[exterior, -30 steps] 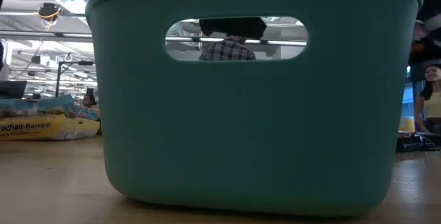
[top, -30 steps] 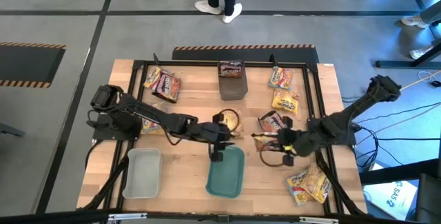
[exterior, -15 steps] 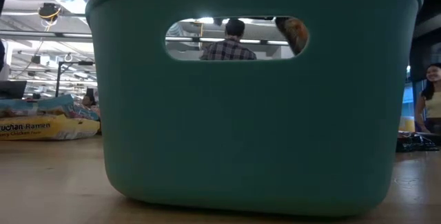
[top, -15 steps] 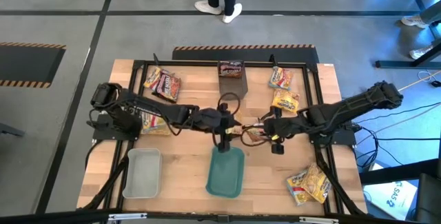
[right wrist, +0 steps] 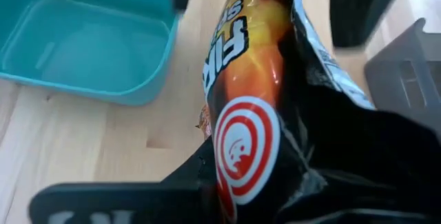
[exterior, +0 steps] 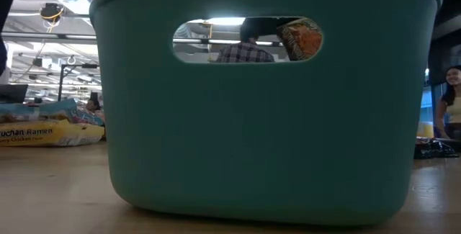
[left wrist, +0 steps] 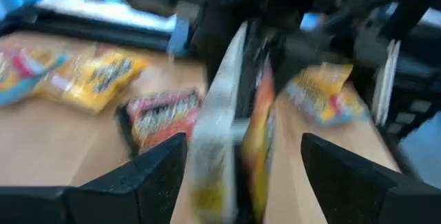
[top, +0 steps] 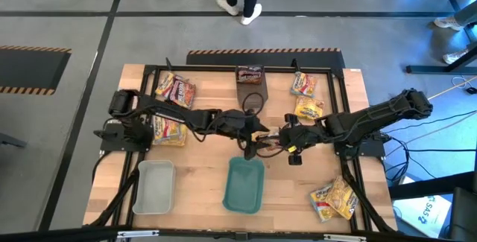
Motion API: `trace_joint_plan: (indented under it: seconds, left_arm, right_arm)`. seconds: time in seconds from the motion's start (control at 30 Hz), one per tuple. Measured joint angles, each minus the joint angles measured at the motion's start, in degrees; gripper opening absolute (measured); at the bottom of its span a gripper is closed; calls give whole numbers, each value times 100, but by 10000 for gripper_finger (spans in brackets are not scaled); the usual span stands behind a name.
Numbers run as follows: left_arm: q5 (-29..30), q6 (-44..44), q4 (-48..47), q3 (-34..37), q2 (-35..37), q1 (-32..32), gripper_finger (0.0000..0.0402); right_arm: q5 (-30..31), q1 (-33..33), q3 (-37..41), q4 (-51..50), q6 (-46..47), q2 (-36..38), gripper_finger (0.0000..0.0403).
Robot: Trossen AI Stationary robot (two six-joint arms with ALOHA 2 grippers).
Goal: Sort Maruchan noodles
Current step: Put the black noodle pack into the black bin
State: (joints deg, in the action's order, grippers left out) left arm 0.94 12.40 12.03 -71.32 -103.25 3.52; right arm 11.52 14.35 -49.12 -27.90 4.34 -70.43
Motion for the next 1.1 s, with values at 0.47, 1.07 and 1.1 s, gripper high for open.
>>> trace_joint_plan:
  seconds: [0.47, 1.07, 1.1]
  left_arm:
    - [-165, 71, 22, 20, -191, -146, 265]
    - [-177, -104, -76, 20, -180, -131, 131]
    - [-176, -104, -57, 20, -180, -123, 130]
  right_arm:
    - [-630, -363, 4, 538, -17, 4, 64]
    - [-617, -358, 4, 528, -19, 39, 84]
    - [-618, -356, 4, 508, -20, 69, 94]
